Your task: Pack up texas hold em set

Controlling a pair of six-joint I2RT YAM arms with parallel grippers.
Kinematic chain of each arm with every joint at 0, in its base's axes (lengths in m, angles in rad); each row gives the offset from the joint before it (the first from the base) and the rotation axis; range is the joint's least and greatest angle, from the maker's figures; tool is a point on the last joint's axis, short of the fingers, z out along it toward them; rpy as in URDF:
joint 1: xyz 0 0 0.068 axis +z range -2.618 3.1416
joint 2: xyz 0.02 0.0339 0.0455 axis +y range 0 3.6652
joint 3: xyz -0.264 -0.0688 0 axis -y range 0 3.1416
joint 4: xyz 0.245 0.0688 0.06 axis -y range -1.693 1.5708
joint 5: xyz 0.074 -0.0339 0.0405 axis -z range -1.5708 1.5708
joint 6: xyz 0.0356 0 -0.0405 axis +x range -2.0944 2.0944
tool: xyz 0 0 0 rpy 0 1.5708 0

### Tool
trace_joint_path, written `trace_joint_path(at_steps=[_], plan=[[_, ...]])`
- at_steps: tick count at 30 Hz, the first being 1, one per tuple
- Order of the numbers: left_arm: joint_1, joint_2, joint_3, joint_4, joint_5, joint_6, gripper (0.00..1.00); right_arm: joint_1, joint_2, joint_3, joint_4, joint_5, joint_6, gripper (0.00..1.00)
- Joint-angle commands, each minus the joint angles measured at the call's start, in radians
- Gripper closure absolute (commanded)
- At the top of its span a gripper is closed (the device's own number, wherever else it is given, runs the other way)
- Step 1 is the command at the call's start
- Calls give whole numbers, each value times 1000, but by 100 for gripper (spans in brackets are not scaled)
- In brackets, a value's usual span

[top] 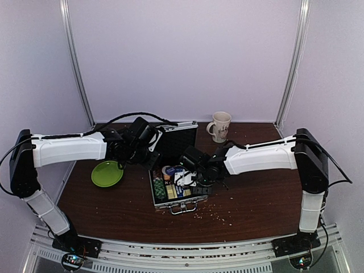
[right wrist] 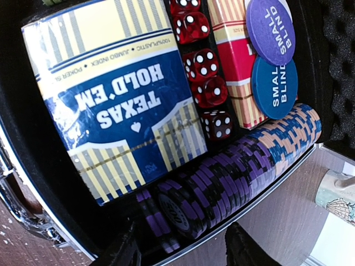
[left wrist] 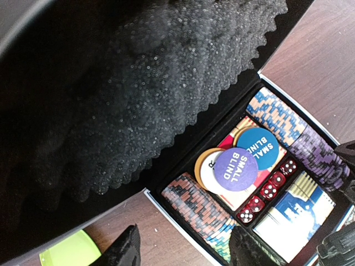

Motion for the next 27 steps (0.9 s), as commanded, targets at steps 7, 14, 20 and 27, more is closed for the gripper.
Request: trace_joint_path(at_steps=[7,14,20,27], plan=[[14,-18,-29,-13,0,-12,43,-14,-86,-42,20,21,38,46],[13,-25,-42,-20,8,-15,43,-53,-49,-3,14,-2,60,46],[13,-51,-64,-33,9,-29,43,-56,-50,-11,22,-20,72,46],[12,-79,-99,-37,32,-35,43,-69,-75,-23,18,-33,87,46]])
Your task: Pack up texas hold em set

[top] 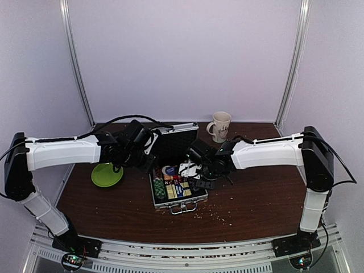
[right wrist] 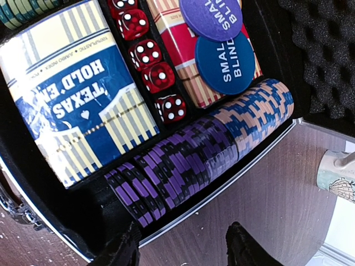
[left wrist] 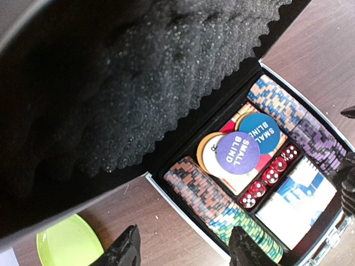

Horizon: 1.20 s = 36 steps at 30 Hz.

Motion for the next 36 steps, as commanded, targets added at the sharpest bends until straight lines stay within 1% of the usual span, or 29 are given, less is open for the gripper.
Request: trace_joint_path(at_steps=[1,3,5,8,11,15,17,18,19,20,21,22,24,25,26,28,30,32,36], plan=[[12,-25,-46,-34,37,-18,43,-11,-34,-10,-5,-17,26,46],[11,-32,-55,-47,102,16,44,-17,-78,-37,-49,-45,22,46],[-4,-49,-70,-93,156,36,44,-28,-159,-93,-87,-87,15,46],[-47,-108,-144,-141,241,46,45,-68,-295,-178,-160,-186,-4,44],[-107,-198,-248,-147,339,7,46,-154,-400,-215,-234,-297,-2,43],[-171,-320,-340,-152,449,-53,46,-320,-486,-202,-276,-455,22,41],[-174,-383,-351,-147,444,-61,46,-375,-495,-178,-270,-527,41,40],[-175,-412,-347,-136,400,-64,45,-392,-490,-163,-260,-553,53,39],[-171,-431,-336,-125,336,-65,43,-402,-483,-149,-245,-578,66,38],[-151,-437,-322,-111,280,-67,38,-405,-468,-136,-229,-602,83,36],[-124,-427,-304,-99,210,-89,25,-406,-448,-111,-216,-624,104,34],[-76,-404,-284,-96,146,-136,14,-406,-420,-88,-197,-659,127,32],[50,-346,-247,-57,211,-203,9,-406,-322,-20,-205,-739,172,26],[101,-321,-238,-34,232,-246,9,-405,-266,23,-223,-779,191,25],[144,-299,-238,24,265,-276,9,-405,-208,65,-237,-812,209,25],[194,-263,-250,152,360,-326,11,-405,-100,140,-262,-853,240,25],[212,-201,-226,223,425,-351,15,-404,0,203,-289,-904,254,26],[213,-117,-182,234,473,-355,20,-403,81,251,-304,-939,276,28],[213,9,-178,302,542,-414,23,-382,171,280,-330,-982,287,30]])
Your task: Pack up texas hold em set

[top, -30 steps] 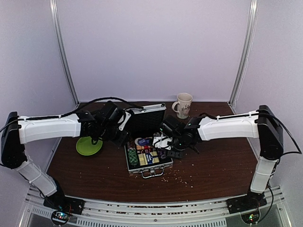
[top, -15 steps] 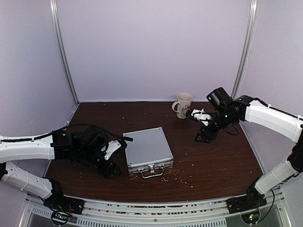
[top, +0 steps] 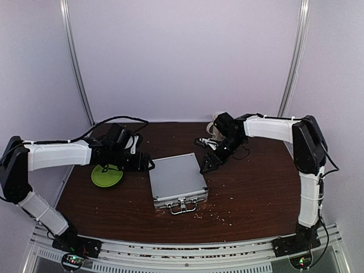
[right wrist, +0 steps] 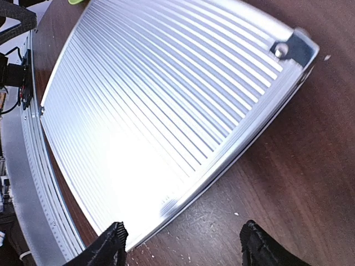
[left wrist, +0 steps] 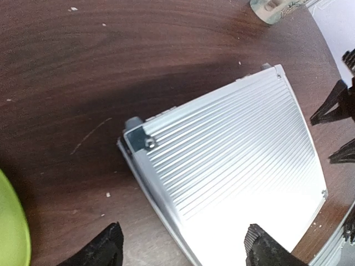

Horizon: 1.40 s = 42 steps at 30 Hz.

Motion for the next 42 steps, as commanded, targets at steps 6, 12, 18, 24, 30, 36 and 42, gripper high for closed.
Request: trace_joint_path(at_steps=[6,12,18,24,30,36,42], plan=[[-9,241,0,258,253,-151,32,75,58,-20,-73,-109,15,37],[-64,320,85,255,293,-91,37,111,7,-120,-80,-164,-42,41],[-107,381,189,197,288,-40,38,103,-63,-172,-111,-142,-76,42],[-100,394,227,133,235,-18,38,55,-71,-220,-106,-125,-82,42],[-84,186,179,-62,3,21,34,-65,-210,-257,-140,-80,-107,42],[-152,-85,39,-105,26,153,31,-93,-437,-336,-52,40,-117,41],[-302,-167,-100,21,94,142,29,-67,-472,-369,165,-12,-33,44]])
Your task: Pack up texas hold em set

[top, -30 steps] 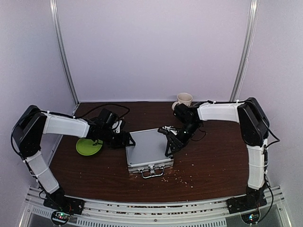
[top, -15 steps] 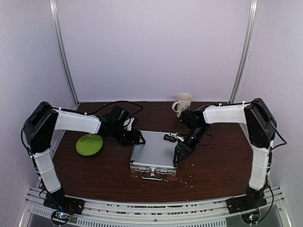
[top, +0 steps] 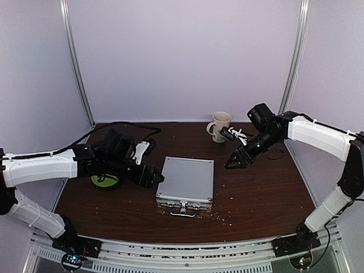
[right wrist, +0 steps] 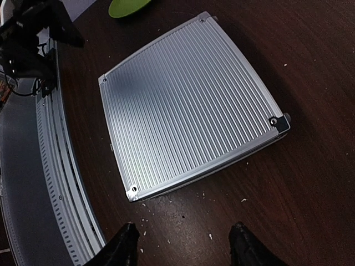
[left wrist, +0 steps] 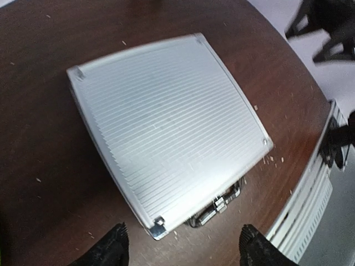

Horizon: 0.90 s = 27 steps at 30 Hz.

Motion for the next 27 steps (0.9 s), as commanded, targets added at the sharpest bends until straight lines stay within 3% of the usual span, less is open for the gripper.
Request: trace_joint_path(at_steps=[1,8,13,20,27], plan=[[-86,9,-78,76,50,20,29,37,41,-12,195,-10,54,45],[-127,141,-89,223,135,-19,28,186,197,110,196,6,88,59],[-153,274,-27,257,171,-16,28,206,311,145,188,23,114,66],[-174,427,49,253,177,-4,28,206,388,149,168,84,75,67],[-188,462,70,192,129,-2,28,206,423,148,164,93,67,67]])
